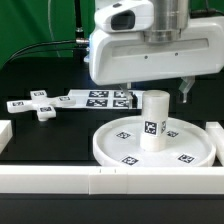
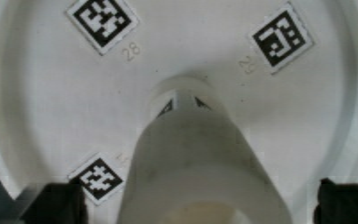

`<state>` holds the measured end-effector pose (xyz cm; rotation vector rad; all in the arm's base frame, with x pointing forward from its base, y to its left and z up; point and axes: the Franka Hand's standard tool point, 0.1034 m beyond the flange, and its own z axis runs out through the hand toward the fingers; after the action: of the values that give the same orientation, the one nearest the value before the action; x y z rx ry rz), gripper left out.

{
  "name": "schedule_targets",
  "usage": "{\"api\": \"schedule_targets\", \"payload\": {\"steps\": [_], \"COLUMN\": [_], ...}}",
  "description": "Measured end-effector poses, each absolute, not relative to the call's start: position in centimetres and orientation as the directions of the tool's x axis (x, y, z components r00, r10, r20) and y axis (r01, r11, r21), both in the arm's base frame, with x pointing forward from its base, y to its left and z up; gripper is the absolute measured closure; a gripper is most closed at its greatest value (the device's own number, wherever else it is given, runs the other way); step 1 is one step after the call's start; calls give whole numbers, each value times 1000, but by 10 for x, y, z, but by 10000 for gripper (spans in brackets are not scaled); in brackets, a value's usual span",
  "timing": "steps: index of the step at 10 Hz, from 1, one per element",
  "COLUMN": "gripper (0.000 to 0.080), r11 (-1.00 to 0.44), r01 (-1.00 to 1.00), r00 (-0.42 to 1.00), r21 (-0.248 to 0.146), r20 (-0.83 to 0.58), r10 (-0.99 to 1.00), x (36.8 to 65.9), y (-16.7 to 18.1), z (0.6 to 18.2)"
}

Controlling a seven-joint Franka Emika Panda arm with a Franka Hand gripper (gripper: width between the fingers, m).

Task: Assemble round table

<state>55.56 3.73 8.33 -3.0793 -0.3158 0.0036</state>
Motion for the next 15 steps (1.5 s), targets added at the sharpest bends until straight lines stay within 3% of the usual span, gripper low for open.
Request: {"api": "schedule_targets", "payload": {"steps": [2,3,9,12,15], "gripper": [151,150,150,150,150], "r11": [-961,-958,-960,-922,-923], "r01": [273,284,278,386,383], "r00": [962,959,960,922,923], "r21": [-36,-31,-35,-33,-35], "r20": [13,11,-2,-18,-19], "r10": [273,283,278,386,384], "x": [539,529,522,499,499], "y": [18,4,6,-49,-49], "z": [89,84,83,83,82]}}
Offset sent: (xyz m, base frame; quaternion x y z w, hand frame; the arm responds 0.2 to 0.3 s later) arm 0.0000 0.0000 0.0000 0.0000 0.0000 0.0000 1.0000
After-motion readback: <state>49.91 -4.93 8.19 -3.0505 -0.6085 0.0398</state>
